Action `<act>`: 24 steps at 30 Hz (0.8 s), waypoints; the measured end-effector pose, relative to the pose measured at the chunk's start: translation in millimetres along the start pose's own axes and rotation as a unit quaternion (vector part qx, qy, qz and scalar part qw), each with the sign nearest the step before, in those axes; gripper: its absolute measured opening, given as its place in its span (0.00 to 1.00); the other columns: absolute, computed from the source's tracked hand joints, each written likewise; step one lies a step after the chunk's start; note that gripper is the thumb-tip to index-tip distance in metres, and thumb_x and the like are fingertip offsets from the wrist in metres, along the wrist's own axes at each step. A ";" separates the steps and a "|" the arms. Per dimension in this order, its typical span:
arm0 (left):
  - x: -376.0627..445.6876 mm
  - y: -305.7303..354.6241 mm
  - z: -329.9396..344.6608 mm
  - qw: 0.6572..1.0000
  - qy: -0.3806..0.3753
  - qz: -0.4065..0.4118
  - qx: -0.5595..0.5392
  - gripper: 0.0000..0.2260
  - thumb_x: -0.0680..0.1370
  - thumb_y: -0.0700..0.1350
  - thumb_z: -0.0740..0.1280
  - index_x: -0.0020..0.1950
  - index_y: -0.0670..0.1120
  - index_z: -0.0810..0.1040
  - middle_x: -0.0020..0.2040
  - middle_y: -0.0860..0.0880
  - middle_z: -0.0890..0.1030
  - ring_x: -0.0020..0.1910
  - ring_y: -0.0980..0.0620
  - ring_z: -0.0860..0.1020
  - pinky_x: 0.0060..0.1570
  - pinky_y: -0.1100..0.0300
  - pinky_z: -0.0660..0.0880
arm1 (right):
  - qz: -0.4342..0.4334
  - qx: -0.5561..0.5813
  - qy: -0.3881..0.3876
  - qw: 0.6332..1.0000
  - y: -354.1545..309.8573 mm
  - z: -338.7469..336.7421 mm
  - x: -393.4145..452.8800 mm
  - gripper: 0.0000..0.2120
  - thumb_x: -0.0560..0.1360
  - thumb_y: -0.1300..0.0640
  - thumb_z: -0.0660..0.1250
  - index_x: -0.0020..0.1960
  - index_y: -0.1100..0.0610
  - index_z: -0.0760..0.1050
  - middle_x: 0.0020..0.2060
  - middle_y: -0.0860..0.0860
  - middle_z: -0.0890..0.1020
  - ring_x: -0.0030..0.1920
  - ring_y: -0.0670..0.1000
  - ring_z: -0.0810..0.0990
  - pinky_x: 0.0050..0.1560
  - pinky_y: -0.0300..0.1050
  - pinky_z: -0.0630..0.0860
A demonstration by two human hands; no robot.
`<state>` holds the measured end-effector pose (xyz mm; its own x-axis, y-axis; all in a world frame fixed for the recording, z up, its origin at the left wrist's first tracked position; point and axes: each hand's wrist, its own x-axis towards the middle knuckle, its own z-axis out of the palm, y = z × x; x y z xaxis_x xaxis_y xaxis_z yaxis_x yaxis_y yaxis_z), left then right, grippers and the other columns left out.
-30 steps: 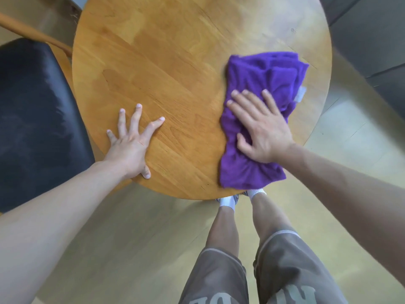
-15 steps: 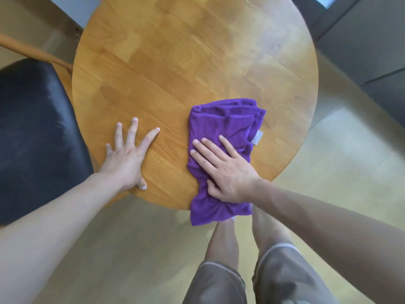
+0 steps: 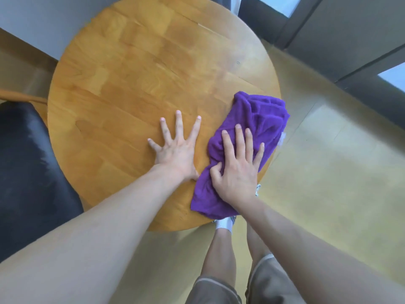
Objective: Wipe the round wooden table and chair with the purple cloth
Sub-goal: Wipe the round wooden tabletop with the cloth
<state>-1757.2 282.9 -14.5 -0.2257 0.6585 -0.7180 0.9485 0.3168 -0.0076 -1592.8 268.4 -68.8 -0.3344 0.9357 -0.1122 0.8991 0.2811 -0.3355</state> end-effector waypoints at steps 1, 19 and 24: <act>3.0 2.2 0.6 1.000 -0.006 0.000 0.000 0.70 0.61 0.61 0.84 0.76 0.63 0.25 0.77 0.47 0.22 0.79 0.32 0.32 0.69 0.22 0.58 | -0.002 -0.002 -0.007 1.000 -4.0 3.1 -10.4 0.39 0.70 0.51 0.62 0.81 0.51 0.62 0.83 0.54 0.56 0.83 0.56 0.50 0.79 0.69 0.46; 6.6 7.3 1.6 0.997 -0.032 -0.037 -0.052 0.72 0.57 0.52 0.87 0.78 0.66 0.31 0.76 0.50 0.22 0.79 0.34 0.30 0.70 0.22 0.53 | 0.071 0.034 0.032 0.996 17.3 -21.0 73.1 0.37 0.69 0.51 0.61 0.79 0.53 0.65 0.81 0.53 0.61 0.82 0.56 0.53 0.80 0.64 0.45; 9.2 2.3 8.4 0.998 0.013 -0.023 -0.062 0.55 0.72 0.35 0.70 0.79 0.66 0.34 0.77 0.51 0.23 0.79 0.34 0.31 0.70 0.21 0.53 | -0.014 0.008 -0.020 1.000 -5.0 -1.6 25.2 0.38 0.70 0.51 0.61 0.81 0.55 0.62 0.82 0.56 0.58 0.82 0.58 0.52 0.79 0.67 0.45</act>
<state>-1755.2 284.0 -26.9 -0.2749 0.6592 -0.6999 0.9025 0.4279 0.0484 -1605.3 290.9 -68.4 -0.3706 0.9182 -0.1402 0.8846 0.3029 -0.3545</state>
